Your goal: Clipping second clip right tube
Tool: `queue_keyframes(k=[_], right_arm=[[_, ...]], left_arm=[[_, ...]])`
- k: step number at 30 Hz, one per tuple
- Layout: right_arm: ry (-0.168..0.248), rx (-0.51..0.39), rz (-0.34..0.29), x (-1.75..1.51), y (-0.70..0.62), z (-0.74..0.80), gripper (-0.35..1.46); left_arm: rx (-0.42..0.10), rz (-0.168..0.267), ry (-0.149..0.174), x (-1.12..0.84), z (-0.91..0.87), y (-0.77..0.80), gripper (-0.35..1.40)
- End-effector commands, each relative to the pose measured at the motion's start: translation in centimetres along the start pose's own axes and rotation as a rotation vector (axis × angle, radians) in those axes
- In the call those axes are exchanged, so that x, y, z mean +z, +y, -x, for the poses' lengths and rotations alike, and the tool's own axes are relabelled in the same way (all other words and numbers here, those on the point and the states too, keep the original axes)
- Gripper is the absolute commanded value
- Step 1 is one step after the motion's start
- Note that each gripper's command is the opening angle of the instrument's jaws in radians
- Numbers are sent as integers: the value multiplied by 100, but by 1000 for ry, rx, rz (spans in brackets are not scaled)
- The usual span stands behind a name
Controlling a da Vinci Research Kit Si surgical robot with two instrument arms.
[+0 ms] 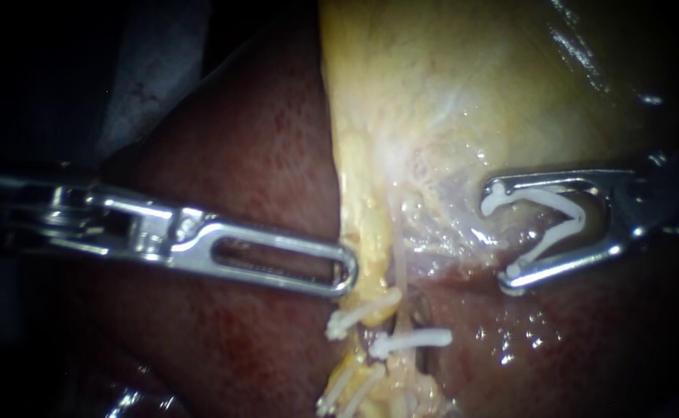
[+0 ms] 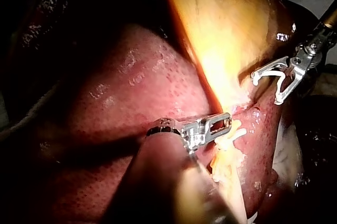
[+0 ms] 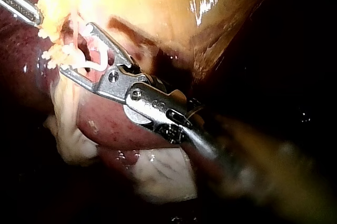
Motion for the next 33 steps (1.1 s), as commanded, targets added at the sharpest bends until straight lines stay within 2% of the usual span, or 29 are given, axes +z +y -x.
queue_keyframes(k=[1,6,9,14,18,25,33], right_arm=[[2,42,3,1,-2,-1,60],[-3,96,-18,6,-8,-3,60],[-18,165,-67,11,-12,-3,60],[-26,214,-84,26,-23,4,60],[-39,228,-108,39,-26,12,59],[-55,250,-139,60,-28,33,56],[-66,260,-138,75,-19,48,54]], left_arm=[[-1,1,-3,-2,1,-1,-35],[-6,4,-14,-18,6,-8,-35],[-9,6,-21,-26,9,-11,-35],[-14,6,-25,-38,13,-16,-35],[-19,8,-32,-48,16,-24,-35],[-28,8,-41,-64,23,-35,-35],[-30,6,-44,-67,22,-40,-35]])
